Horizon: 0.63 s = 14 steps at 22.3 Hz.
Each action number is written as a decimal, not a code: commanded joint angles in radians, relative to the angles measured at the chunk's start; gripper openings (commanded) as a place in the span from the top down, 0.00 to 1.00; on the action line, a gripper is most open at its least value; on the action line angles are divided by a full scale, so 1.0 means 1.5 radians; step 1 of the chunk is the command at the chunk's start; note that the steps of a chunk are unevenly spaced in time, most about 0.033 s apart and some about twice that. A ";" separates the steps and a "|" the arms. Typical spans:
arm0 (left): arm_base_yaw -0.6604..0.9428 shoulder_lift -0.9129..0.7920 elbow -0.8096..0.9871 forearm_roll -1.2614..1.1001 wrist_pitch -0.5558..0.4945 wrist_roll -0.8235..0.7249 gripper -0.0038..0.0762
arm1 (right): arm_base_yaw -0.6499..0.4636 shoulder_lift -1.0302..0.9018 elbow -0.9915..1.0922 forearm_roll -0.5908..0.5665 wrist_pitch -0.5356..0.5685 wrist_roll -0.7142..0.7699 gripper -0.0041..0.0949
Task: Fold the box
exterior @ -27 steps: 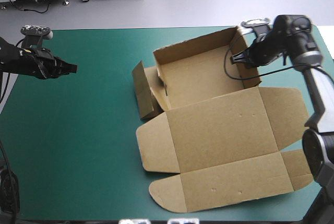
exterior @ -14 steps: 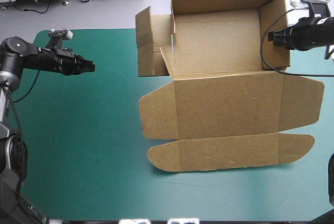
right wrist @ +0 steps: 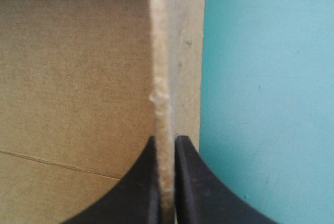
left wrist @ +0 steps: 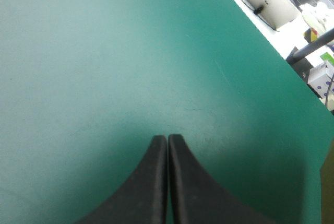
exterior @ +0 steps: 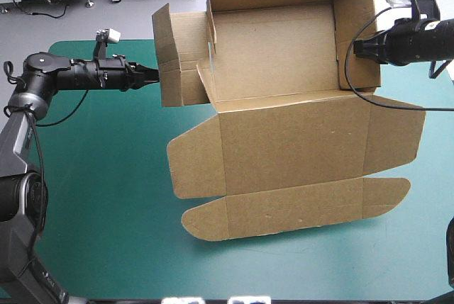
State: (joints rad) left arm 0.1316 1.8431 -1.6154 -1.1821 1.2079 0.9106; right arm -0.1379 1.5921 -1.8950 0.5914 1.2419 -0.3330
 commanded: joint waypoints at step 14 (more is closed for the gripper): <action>-0.073 -0.044 -0.017 -0.172 0.053 0.029 0.96 | 0.001 0.001 -0.020 0.036 0.005 -0.002 0.98</action>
State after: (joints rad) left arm 0.0273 1.8423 -1.6154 -1.3331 1.2079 0.9526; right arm -0.1348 1.6201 -1.8950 0.5882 1.2419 -0.3370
